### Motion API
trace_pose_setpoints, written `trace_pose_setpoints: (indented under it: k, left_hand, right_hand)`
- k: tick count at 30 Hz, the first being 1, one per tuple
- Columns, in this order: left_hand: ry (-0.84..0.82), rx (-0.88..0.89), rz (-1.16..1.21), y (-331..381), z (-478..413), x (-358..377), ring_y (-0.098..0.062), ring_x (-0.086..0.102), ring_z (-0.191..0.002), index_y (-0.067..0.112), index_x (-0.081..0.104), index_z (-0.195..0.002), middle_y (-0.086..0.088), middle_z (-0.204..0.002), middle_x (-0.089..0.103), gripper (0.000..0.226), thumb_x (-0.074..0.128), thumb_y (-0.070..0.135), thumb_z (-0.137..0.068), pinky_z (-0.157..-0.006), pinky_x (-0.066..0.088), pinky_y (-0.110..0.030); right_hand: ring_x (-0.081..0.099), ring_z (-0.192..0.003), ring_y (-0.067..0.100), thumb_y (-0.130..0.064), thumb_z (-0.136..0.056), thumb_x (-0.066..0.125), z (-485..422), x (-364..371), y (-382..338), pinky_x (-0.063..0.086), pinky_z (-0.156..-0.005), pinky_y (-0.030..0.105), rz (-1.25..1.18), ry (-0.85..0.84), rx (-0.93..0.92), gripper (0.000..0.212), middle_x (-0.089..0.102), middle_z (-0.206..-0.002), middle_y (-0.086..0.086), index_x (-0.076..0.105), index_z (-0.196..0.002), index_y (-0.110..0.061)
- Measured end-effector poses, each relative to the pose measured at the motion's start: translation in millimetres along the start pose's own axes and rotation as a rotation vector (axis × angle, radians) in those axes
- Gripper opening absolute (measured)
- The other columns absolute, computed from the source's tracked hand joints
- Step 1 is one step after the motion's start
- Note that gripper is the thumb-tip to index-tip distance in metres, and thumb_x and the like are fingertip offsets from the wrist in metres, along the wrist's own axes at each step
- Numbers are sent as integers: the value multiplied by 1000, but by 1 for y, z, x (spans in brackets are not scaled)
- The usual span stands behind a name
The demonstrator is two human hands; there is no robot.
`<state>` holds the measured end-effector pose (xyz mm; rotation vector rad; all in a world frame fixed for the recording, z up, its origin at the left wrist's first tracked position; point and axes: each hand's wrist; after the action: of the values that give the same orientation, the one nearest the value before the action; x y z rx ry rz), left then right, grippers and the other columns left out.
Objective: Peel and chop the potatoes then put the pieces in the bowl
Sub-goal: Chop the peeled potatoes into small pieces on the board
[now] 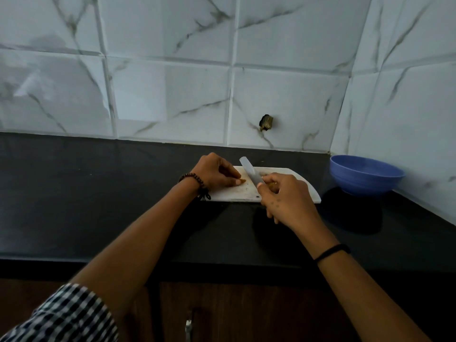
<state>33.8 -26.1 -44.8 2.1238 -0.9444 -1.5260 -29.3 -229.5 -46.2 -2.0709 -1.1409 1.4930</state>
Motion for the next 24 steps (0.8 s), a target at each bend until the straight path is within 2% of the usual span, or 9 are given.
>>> trace_pose_setpoints:
  k: [4,9,12,17,20,24]
  left_hand:
    - [-10,8,11,-1,0,0,4,65,-88,21,79,-90,11,-91,74,22,84,30,-71,-84,48,-9]
    - [-11,32,-6,0,1,-1,7,65,-87,23,79,-91,12,-90,74,20,83,29,-73,-78,43,1]
    - [-25,32,3,1,1,-1,7,65,-87,24,78,-95,13,-91,74,23,82,29,-73,-77,43,2]
    - [-87,-4,12,2,0,-2,4,64,-92,24,75,-102,14,-96,72,29,81,30,-75,-83,46,-8]
    - [-86,-23,-1,1,-2,-1,1,64,-93,24,77,-97,12,-96,73,24,80,31,-74,-87,47,-13]
    - [-26,21,-13,1,0,0,4,65,-88,22,79,-90,13,-91,74,21,82,33,-73,-83,48,-9]
  right_hand:
    - [55,-44,5,-27,-101,55,0,-1,-1,41,-39,12,-4,-35,20,23,69,-81,6,63,-122,-21]
    - [55,-41,5,-27,-100,57,1,-2,0,42,-39,15,-30,-42,34,17,70,-75,6,65,-113,-21]
    - [56,-42,6,-28,-100,57,1,-3,0,44,-41,16,-36,-48,39,13,70,-74,6,63,-111,-25]
    - [58,-45,8,-29,-100,57,1,-2,0,45,-41,17,-46,-48,46,12,71,-74,6,63,-110,-26]
    - [55,-40,4,-29,-100,57,1,-2,1,41,-38,15,-41,-43,47,17,70,-74,6,65,-113,-22]
    - [51,-35,3,-31,-100,56,0,-3,0,37,-35,13,-31,-54,70,18,71,-75,7,64,-114,-23]
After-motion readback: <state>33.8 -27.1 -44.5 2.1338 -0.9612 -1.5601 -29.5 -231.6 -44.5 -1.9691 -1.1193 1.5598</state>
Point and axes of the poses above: each hand's wrist, its own z-axis away from the middle knuckle, its own x-axis out of the palm, y = z × x
